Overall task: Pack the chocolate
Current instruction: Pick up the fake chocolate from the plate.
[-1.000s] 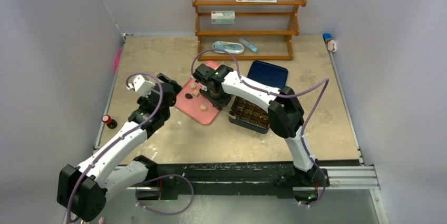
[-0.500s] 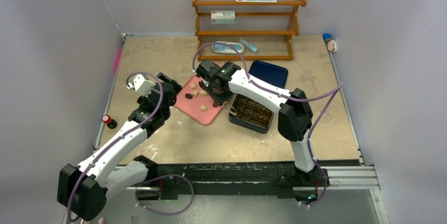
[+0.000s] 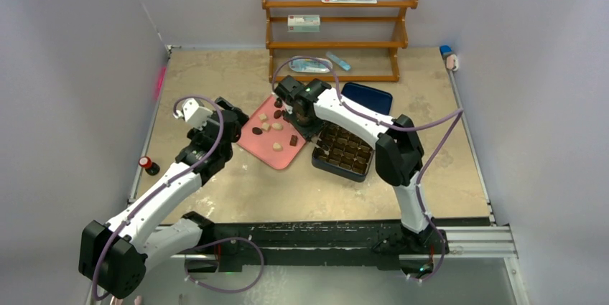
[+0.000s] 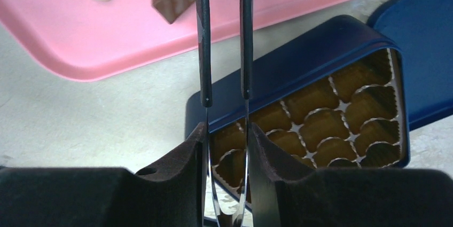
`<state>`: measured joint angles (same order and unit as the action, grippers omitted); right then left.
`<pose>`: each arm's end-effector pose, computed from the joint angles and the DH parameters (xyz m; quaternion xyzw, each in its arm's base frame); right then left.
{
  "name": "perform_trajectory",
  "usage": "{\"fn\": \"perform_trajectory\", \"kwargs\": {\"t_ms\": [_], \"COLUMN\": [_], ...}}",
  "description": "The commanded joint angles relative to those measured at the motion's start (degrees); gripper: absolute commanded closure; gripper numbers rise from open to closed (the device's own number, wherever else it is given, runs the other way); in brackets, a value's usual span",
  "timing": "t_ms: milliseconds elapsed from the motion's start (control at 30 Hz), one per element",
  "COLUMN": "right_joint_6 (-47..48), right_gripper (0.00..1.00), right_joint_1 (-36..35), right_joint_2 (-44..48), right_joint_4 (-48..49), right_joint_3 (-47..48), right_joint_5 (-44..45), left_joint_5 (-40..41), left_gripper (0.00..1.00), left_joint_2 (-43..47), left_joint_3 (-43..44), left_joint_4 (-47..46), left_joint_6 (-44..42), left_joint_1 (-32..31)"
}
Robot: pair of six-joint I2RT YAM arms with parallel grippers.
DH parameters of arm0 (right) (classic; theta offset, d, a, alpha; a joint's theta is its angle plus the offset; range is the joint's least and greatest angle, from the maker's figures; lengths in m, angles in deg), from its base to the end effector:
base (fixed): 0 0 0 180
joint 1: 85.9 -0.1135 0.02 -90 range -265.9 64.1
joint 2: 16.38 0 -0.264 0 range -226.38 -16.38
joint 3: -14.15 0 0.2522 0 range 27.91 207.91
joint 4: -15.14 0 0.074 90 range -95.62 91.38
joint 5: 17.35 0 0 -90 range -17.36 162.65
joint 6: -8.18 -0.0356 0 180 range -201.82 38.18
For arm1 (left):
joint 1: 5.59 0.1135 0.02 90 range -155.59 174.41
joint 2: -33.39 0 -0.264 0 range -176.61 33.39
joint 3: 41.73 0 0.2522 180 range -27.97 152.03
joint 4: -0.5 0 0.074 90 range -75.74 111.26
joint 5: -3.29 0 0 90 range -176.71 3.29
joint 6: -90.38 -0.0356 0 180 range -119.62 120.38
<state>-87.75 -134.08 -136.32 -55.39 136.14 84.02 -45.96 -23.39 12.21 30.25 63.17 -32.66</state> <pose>0.3011 0.3260 0.2500 -0.3351 0.9186 -0.0022 0.2097 0.1996 -0.0759 0.2675 -0.4113 0.7313 -0.1018 0.5344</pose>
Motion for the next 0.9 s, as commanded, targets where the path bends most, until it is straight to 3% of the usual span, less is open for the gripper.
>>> {"fn": "perform_trajectory", "kwargs": {"t_ms": [0,867], "right_joint_6": [0.97,-0.04], "right_gripper": [0.69,0.61], "right_joint_1": [1.98,2.48], "right_joint_2": [1.70,2.51], "right_joint_4": [-1.87,-2.91], "right_joint_3": [0.94,-2.49], "right_joint_5": [-0.30,-2.70], "left_joint_5": [0.37,-1.16], "left_gripper": [0.00,0.00], "left_joint_2": [0.06,0.73], "left_joint_3": [2.44,1.85], "left_joint_4": [-1.04,-1.04], "left_joint_6": [-1.43,-1.44], "left_joint_1": [0.08,0.60]}}
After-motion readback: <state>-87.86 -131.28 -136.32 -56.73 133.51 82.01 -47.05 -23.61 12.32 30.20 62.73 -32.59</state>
